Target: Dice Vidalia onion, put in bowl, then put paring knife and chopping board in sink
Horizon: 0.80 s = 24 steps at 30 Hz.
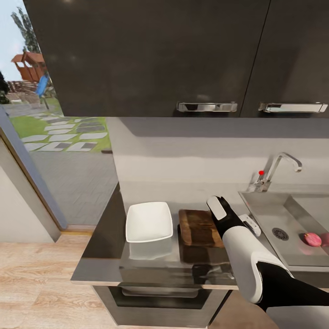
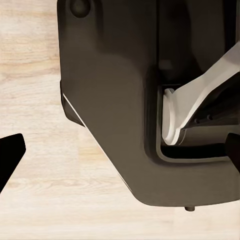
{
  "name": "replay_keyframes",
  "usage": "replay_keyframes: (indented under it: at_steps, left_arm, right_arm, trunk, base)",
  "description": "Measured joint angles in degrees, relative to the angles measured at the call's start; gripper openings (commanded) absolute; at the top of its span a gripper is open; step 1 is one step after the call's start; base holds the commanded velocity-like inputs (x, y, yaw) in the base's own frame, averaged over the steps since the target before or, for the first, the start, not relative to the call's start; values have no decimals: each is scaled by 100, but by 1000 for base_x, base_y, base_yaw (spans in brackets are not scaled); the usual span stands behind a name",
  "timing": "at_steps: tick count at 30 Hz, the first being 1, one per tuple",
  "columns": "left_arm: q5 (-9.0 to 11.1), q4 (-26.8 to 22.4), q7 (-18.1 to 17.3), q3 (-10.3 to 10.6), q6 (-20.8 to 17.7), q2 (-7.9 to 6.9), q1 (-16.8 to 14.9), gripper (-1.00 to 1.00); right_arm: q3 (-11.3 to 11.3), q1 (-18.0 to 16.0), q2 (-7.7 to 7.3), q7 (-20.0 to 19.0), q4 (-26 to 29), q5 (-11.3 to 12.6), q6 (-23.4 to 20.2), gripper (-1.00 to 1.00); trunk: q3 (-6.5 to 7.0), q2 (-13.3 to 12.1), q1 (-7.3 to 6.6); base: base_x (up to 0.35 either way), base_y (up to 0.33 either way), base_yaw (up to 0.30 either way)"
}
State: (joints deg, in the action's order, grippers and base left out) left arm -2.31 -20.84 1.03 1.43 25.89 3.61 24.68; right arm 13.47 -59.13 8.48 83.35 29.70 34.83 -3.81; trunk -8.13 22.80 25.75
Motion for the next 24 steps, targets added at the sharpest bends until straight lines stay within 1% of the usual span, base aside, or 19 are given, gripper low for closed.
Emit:
replay_keyframes:
  at_steps: [17,24]
  left_arm:
    - [1,28,0,-2,-2,0,0,100]
    - [1,29,0,-3,-2,0,1,100]
  right_arm:
    - [0,1,0,13,10,12,8,100]
    - [-3,1,7,50,139,19,-1,100]
  trunk:
    - [-6,0,0]
    - [-6,0,0]
  base:
    - [0,0,0]
    - [0,0,0]
